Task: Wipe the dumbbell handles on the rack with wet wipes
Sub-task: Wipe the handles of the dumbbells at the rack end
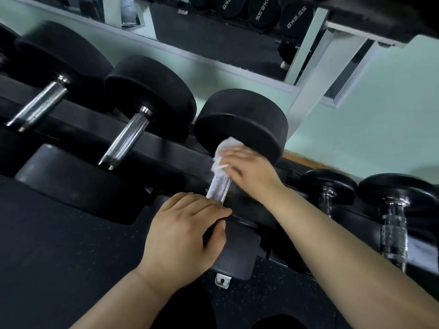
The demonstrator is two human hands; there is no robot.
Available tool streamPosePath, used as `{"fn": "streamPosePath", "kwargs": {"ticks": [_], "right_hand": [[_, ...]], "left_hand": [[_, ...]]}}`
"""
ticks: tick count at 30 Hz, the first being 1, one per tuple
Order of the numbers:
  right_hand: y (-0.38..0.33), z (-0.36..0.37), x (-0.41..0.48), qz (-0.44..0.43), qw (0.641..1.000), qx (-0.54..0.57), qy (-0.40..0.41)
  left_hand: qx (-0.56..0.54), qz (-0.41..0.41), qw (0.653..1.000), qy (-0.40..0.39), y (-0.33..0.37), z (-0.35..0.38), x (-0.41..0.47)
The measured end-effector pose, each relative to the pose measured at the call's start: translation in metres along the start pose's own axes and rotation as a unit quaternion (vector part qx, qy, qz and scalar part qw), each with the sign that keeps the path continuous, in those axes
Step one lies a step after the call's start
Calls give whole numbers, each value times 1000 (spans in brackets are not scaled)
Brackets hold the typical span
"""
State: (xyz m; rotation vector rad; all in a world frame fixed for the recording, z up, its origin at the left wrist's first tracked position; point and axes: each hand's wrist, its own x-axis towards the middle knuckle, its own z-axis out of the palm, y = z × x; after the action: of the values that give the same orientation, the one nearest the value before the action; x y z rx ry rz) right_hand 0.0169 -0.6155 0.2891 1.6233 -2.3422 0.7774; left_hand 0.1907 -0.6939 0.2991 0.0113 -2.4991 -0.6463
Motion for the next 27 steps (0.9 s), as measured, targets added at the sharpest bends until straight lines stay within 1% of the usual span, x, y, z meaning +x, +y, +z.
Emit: {"fn": "streamPosePath", "kwargs": {"ticks": [1, 2, 4, 6, 7, 9, 11, 12, 13, 15, 17, 20, 21, 23, 24, 25, 27], "right_hand": [[2, 0, -2, 24, 999, 12, 27], [4, 3, -9, 30, 999, 20, 41], [5, 3, -23, 38, 998, 35, 37], [0, -6, -32, 97, 990, 91, 38], [-6, -11, -35, 122, 983, 124, 52], [-22, -18, -36, 113, 972, 190, 74], [-41, -21, -35, 72, 969, 219, 89], [-48, -21, -34, 57, 968, 223, 98], [-54, -21, -33, 51, 967, 226, 105], [-60, -20, -32, 65, 963, 231, 122], [-61, -20, -33, 87, 961, 230, 129], [-64, -23, -41, 137, 952, 246, 120], [-67, -24, -46, 172, 940, 268, 125], [-73, -21, -60, 239, 901, 323, 161], [-77, -16, -67, 257, 889, 335, 177], [-81, -9, -72, 266, 887, 334, 178], [-88, 4, -79, 264, 902, 299, 167]], "left_hand": [[-2, -2, 1000, 1, 0, 0, 0], [-5, -4, 1000, 0, 0, 0, 0], [-14, -13, 1000, -9, 1, -1, 0], [-19, -29, 999, -12, 0, -1, 1], [-23, -39, 999, -16, 1, -3, 2], [-77, -83, 993, -36, 4, -11, 7], [-179, -153, 969, -74, 7, -21, 18], [-211, -178, 957, -87, 6, -25, 25], [-210, -186, 955, -97, 2, -28, 31], [-197, -187, 954, -127, -5, -32, 45], [-228, -195, 941, -157, -9, -35, 53], [-249, -228, 928, -160, -22, -32, 55], [-248, -245, 925, -153, -27, -32, 56], [-234, -269, 926, -128, -41, -31, 59], [-220, -274, 928, -123, -49, -30, 61], [-204, -277, 931, -126, -56, -29, 64], [-162, -277, 935, -150, -71, -23, 71]]}}
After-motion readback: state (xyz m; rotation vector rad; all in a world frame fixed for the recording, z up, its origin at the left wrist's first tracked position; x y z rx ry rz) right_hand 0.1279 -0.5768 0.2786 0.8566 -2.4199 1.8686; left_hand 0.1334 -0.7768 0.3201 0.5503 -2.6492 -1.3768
